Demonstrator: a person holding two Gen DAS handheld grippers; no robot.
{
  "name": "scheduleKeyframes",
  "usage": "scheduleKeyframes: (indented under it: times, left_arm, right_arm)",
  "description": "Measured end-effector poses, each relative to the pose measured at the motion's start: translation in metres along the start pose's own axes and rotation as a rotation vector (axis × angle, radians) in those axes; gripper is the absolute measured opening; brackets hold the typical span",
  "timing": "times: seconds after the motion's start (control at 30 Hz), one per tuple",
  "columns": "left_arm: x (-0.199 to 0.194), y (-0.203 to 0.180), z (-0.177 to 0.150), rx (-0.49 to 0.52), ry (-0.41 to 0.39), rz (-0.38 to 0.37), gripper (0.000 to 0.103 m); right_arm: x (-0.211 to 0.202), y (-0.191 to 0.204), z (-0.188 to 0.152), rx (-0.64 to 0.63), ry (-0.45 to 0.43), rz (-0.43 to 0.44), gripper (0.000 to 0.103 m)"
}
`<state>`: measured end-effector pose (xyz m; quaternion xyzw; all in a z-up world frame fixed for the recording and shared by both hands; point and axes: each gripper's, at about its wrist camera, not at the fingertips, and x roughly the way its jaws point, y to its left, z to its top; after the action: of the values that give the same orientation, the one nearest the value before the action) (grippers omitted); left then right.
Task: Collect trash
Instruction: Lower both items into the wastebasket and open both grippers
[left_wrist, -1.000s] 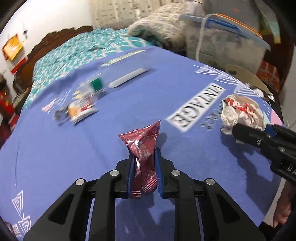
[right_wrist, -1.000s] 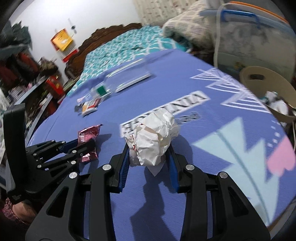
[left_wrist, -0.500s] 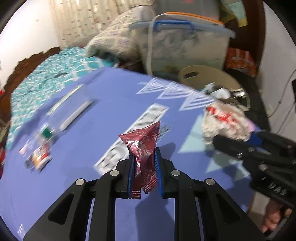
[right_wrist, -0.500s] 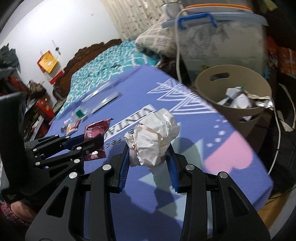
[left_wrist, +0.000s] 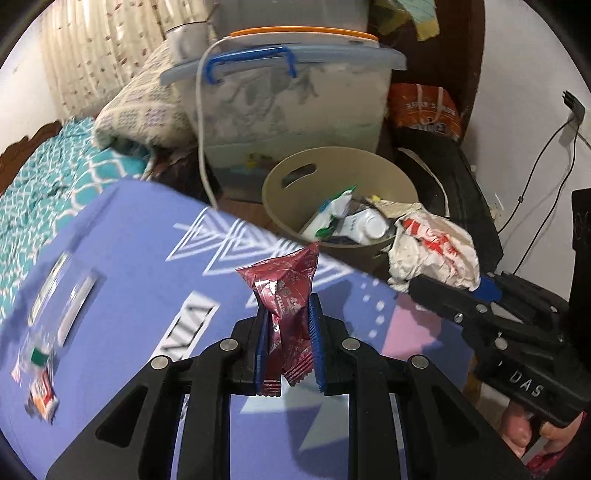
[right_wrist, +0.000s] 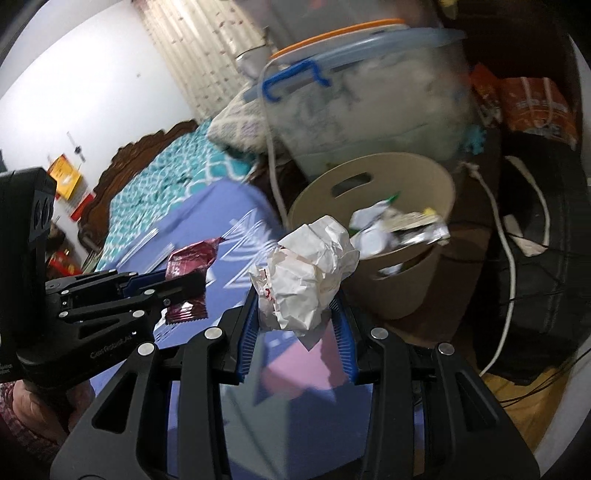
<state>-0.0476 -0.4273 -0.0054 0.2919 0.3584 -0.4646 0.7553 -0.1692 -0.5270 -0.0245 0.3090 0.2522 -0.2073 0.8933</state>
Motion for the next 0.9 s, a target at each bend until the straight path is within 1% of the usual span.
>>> scheduleKeyframes:
  times: [0.17, 0.3, 0.47, 0.9]
  left_arm:
    - [0.013, -0.015, 0.011, 0.039, 0.006, 0.003, 0.018]
    - [0.027, -0.022, 0.017, 0.059, 0.020, 0.009, 0.018]
    - [0.040, -0.028, 0.026, 0.081, 0.024, 0.029, 0.018]
    - [0.065, -0.039, 0.053, 0.123, 0.022, 0.053, 0.018]
  right_arm:
    - [-0.001, -0.024, 0.011, 0.032, -0.028, -0.030, 0.040]
    - [0.004, -0.033, 0.017, 0.048, -0.038, -0.038, 0.040]
    - [0.012, -0.039, 0.023, 0.052, -0.042, -0.039, 0.040]
    - [0.024, -0.059, 0.038, 0.063, -0.060, -0.060, 0.040]
